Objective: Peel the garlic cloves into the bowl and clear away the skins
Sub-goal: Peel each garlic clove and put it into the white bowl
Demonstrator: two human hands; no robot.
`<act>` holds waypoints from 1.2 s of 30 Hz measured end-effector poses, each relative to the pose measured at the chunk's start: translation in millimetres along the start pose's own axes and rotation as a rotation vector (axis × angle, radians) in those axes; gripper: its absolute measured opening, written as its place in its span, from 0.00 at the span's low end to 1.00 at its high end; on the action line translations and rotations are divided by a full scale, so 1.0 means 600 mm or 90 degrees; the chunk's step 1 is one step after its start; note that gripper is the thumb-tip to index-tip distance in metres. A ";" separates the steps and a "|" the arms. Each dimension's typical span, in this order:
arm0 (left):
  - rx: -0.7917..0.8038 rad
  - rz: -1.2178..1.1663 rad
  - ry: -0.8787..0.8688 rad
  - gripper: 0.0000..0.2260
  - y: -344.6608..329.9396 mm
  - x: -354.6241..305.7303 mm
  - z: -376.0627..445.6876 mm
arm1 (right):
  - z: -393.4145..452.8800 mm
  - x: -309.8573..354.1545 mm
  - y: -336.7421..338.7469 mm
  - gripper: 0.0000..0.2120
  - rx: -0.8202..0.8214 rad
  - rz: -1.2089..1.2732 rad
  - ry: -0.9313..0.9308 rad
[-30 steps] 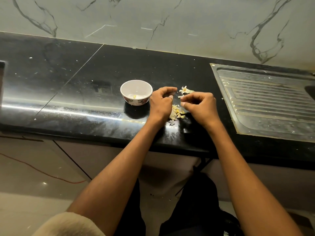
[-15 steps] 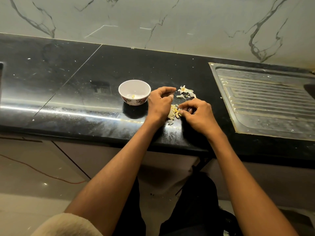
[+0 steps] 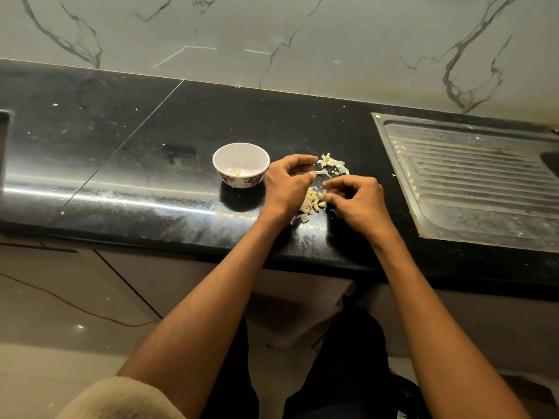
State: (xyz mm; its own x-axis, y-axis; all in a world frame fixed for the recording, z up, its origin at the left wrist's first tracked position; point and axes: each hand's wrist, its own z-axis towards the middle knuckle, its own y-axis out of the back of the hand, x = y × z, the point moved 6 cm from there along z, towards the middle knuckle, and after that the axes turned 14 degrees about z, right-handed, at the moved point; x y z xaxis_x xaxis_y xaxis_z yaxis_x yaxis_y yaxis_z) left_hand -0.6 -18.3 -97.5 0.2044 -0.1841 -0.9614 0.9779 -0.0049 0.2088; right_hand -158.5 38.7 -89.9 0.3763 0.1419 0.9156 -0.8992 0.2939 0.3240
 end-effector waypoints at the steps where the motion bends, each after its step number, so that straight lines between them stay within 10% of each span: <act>1: 0.000 -0.005 0.000 0.13 0.000 0.000 0.000 | 0.001 0.002 -0.003 0.09 0.012 -0.032 0.010; 13: 0.012 0.009 -0.036 0.15 0.000 -0.006 -0.004 | 0.016 0.009 -0.018 0.09 0.082 -0.147 -0.008; 24: 0.048 -0.035 -0.069 0.11 -0.010 -0.006 -0.003 | 0.013 0.004 -0.010 0.04 -0.147 0.311 -0.027; 36: 0.057 -0.055 -0.068 0.10 -0.009 -0.009 -0.007 | 0.012 0.000 -0.011 0.04 -0.168 0.413 -0.057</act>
State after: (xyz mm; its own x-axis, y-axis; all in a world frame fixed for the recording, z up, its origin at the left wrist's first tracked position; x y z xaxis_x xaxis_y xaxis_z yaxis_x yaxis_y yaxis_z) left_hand -6.8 -13.2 -94.2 0.1093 -0.2821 -0.9531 0.9830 -0.1113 0.1457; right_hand -154.1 29.9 -90.2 -0.2468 0.2910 0.9243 -0.8473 0.3980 -0.3516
